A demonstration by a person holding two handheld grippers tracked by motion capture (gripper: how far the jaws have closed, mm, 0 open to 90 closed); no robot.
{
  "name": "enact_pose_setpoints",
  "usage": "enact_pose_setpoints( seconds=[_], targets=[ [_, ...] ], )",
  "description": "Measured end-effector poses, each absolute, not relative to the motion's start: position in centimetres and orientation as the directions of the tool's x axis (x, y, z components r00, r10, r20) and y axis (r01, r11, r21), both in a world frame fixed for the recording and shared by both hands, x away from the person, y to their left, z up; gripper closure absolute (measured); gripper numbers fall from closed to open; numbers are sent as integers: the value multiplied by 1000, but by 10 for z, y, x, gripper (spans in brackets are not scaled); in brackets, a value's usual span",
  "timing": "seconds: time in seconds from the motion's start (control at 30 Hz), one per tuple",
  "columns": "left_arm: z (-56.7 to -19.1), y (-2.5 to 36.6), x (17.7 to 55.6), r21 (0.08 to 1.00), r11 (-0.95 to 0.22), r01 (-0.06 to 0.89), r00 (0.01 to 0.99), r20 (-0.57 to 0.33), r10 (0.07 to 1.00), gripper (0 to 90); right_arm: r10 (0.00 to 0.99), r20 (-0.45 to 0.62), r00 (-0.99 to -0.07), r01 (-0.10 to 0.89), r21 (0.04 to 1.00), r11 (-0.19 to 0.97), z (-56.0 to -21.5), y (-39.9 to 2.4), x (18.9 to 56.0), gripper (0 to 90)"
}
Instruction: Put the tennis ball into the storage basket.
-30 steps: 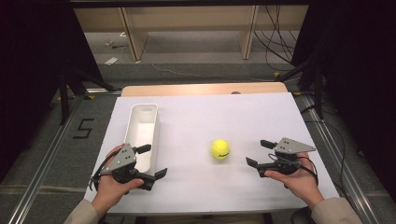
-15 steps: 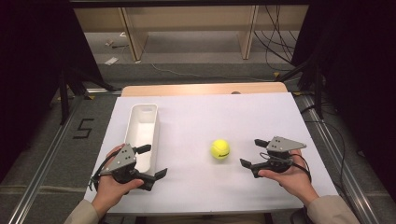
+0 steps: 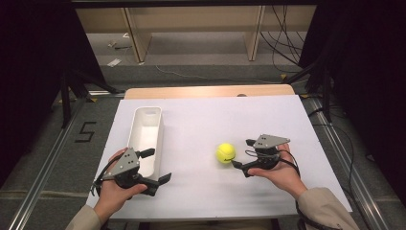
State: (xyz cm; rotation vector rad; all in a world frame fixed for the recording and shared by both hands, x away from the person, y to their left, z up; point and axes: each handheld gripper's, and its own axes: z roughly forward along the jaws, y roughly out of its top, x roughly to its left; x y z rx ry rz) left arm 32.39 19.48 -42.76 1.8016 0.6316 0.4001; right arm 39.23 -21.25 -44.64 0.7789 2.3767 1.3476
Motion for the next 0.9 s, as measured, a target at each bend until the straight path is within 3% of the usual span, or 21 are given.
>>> enact_pose_setpoints(
  seconds=[0.9],
  targets=[
    [-427,195,324,949,-228,219,801,-41,598,0,577,20,-817,355,806,474,-469,-177,430,69]
  ],
)
